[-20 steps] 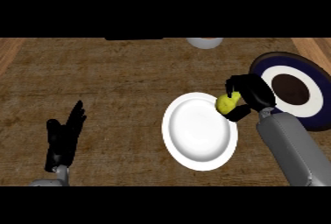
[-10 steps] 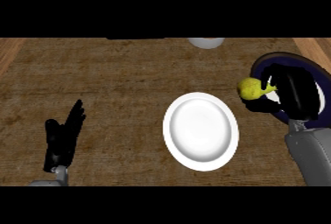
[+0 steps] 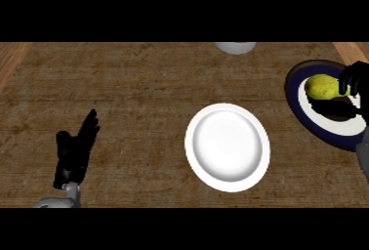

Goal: Pick the pear from the plate and place it in the plate

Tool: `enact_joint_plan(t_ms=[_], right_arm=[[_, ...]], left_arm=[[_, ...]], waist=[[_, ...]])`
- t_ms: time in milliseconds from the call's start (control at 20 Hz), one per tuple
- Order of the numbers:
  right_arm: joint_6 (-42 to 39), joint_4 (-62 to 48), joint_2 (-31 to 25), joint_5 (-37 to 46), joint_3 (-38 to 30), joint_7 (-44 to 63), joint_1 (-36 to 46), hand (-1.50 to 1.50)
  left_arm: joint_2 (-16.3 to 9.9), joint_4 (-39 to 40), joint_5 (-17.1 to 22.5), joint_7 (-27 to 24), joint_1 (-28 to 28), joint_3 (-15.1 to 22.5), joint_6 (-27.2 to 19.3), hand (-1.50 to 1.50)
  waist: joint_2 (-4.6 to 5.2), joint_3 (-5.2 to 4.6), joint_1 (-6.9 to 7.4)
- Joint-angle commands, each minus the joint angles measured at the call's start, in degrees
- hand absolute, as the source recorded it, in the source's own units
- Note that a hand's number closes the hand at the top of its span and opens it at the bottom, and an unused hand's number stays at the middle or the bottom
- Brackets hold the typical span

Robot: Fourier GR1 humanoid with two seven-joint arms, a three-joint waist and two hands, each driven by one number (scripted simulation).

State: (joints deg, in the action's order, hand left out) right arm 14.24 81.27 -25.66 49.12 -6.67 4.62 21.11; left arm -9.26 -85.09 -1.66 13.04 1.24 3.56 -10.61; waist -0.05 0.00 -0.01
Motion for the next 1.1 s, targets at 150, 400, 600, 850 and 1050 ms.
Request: enact_joint_plan(t_ms=[150,400,600,850,1050], right_arm=[[2.45,-15.84,-1.13,1.2,-3.31,-4.88,6.22,1.5],[3.92,-32.54,-4.88,0.01,-6.89,-11.85,11.93,1.5],[-5.04,-39.19,-8.01,-1.55,-6.87,-13.13,14.68,1.5],[-10.72,-50.98,-11.99,0.33,-6.36,-15.27,17.01,1.5],[-9.02,-57.88,-9.2,0.82,-5.65,-21.45,19.84,-1.5]], left_arm=[[-0.27,1.83,-0.07,-1.0,2.52,-2.02,1.63,0.0],[1.45,1.36,-1.48,0.88,2.71,-0.45,0.51,0.0],[0.57,-2.13,-0.96,2.1,0.68,-0.39,1.42,0.0],[0.75,0.69,-1.66,-0.85,1.32,-0.41,1.69,0.0],[2.61,4.49,-2.12,-2.53,3.63,-1.2,0.22,0.0]], waist=[[0.18,0.01,0.43],[0.36,0.04,0.93],[0.32,0.06,1.26],[0.77,0.09,2.0],[0.67,0.09,1.49]])
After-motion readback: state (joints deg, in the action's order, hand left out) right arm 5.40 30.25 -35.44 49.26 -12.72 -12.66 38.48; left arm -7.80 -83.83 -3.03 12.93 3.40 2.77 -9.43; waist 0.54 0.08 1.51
